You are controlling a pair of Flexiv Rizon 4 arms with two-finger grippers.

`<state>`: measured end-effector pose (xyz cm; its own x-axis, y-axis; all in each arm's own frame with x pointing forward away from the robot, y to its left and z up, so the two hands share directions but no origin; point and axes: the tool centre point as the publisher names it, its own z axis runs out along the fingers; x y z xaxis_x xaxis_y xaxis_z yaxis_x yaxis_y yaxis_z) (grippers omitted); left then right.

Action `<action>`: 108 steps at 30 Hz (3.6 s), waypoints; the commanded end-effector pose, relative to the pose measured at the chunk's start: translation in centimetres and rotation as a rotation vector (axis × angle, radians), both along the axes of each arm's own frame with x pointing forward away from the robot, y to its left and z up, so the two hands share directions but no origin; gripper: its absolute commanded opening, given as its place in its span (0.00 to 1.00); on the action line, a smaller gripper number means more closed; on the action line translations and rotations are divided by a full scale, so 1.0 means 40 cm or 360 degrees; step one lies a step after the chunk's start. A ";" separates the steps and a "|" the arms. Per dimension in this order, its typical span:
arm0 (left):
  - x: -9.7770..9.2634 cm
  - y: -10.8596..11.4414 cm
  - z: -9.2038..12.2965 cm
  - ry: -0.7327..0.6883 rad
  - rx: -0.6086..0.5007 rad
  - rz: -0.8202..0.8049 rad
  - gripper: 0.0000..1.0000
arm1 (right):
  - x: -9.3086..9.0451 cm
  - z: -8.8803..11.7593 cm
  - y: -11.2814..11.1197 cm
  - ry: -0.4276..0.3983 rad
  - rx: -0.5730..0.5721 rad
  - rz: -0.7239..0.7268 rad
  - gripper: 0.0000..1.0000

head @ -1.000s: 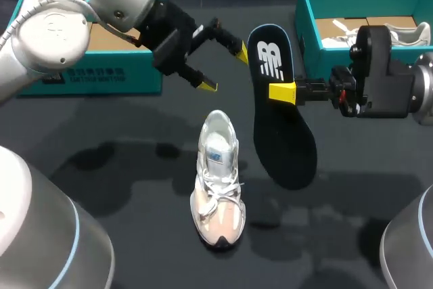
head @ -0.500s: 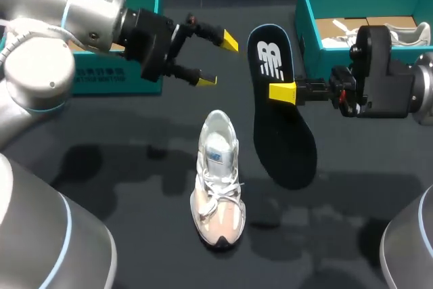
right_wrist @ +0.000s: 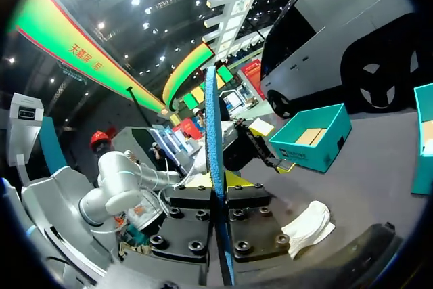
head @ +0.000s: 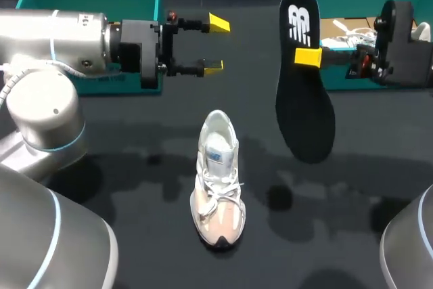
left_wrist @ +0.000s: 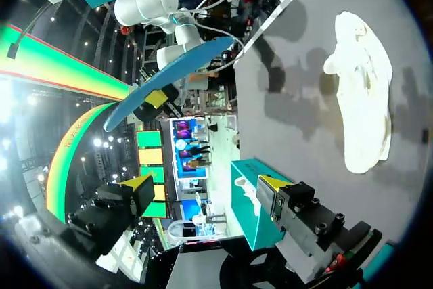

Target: Take the shoe out of the shoebox, open the shoe tongue, remove and reinsert the insole, then place the shoe into the shoebox

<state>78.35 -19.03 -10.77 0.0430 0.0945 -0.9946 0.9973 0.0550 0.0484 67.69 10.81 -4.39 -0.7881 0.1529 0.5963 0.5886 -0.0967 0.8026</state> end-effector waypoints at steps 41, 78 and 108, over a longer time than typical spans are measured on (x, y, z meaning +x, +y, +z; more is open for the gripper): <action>0.023 -0.072 0.000 -0.0039 -0.0108 -0.0008 1.00 | 0.363 -0.137 0.081 0.1048 0.0123 0.0107 0.00; 0.054 -0.143 -0.062 -0.0066 -0.0028 0.0075 0.47 | 0.403 -0.203 0.128 0.1465 0.0090 -0.0065 0.00; 0.069 -0.165 -0.073 -0.0079 0.0002 0.0115 0.00 | 0.410 -0.211 0.147 0.1513 0.0085 -0.0046 0.00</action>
